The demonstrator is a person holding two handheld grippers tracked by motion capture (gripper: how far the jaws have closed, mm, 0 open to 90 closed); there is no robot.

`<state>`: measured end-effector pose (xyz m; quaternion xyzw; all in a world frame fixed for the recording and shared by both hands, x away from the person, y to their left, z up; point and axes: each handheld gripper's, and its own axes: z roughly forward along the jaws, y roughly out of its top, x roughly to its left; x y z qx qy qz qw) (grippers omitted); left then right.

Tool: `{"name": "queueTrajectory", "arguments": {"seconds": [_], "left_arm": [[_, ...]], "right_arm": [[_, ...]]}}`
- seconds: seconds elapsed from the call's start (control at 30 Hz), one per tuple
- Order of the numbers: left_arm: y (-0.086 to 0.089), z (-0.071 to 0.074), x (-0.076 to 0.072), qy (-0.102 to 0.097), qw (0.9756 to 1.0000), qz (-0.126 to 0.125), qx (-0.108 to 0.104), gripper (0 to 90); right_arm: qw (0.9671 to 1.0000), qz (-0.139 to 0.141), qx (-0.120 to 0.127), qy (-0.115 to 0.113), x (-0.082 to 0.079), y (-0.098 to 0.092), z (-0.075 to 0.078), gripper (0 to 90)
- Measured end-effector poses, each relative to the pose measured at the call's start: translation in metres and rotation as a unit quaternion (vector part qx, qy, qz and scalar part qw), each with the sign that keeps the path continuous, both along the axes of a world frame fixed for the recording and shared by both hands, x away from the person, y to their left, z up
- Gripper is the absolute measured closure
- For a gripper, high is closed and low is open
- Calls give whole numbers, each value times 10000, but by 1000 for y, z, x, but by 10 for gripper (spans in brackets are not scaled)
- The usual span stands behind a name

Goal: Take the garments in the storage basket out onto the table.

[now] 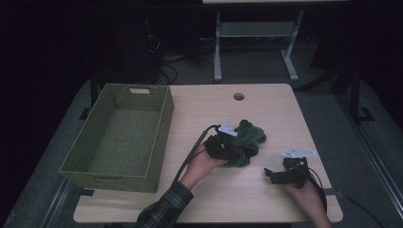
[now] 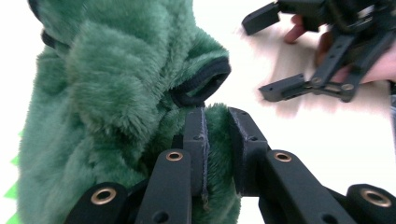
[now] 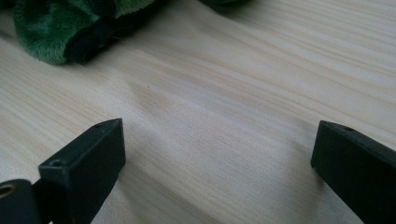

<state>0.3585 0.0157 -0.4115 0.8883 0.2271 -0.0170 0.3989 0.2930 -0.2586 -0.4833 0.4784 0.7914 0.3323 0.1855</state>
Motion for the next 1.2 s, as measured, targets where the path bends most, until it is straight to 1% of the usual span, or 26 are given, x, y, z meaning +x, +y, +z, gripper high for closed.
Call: {"name": "queueTrajectory", "arguments": {"seconds": [0.1, 0.23, 0.3, 0.37, 0.47, 0.53, 0.57, 0.63, 0.67, 0.73, 0.77, 0.87, 0.93, 0.97, 1.03, 1.07, 1.1, 1.2], "left_arm": [[10, 9, -3, -59, 10000, 29, -34, 774], [26, 17, -3, -128, 9998, 151, -29, 774], [34, 19, -2, -125, 9996, 257, -67, 771], [43, 20, 0, -137, 9994, 313, -30, 773], [57, 19, 1, -160, 9987, 475, 25, 772], [65, 17, 2, -195, 9978, 625, 85, 763], [68, 16, 3, -237, 9973, 660, 196, 760], [73, 13, 4, -252, 9959, 818, 303, 743], [77, 11, 6, -266, 9950, 879, 404, 740], [82, 8, 8, -278, 9927, 1049, 526, 722], [84, 8, 8, -282, 9920, 1111, 530, 707], [91, 12, 8, -338, 9905, 1253, 460, 666], [95, 17, 6, -395, 9893, 1360, 360, 636], [97, 20, 5, -408, 9891, 1383, 299, 629], [100, 25, 2, -395, 9893, 1398, 161, 609], [100, 29, -2, -442, 9896, 1360, 129, 591], [100, 29, -2, -442, 9896, 1360, 129, 582], [103, 35, -11, -493, 9899, 1331, 12, 566]], "right_arm": [[10000, -2, 2, -1, 0, 0, 0, 29], [10000, -3, 2, -1, 0, 0, 0, 29], [10000, -3, 3, 1, 0, 0, 0, 29], [10000, -4, 4, 1, 0, 0, 0, 29], [10000, -1, 2, 0, 0, 0, 0, 29], [10000, 0, 1, -1, 0, 0, 0, 29], [10000, 1, 1, -1, 0, 0, 0, 29], [10000, 1, -1, -3, 0, 0, 0, 29], [10000, -7, 4, 7, 0, 0, 0, 29], [10000, 0, 1, -2, 0, 0, 0, 29], [10000, 0, 1, 0, 0, 0, 0, 29], [10000, 0, 1, -3, 0, 0, 0, 29], [10000, 0, 1, -2, 0, 0, 0, 29], [10000, 0, 2, 0, 0, 0, 0, 29], [10000, -6, 6, 9, 0, 0, 0, 29], [10000, 1, 1, -2, 0, 0, 0, 29], [10000, 1, 1, -2, 0, 0, 0, 29], [10000, -7, 7, -2, 0, 0, 0, 29]]}}
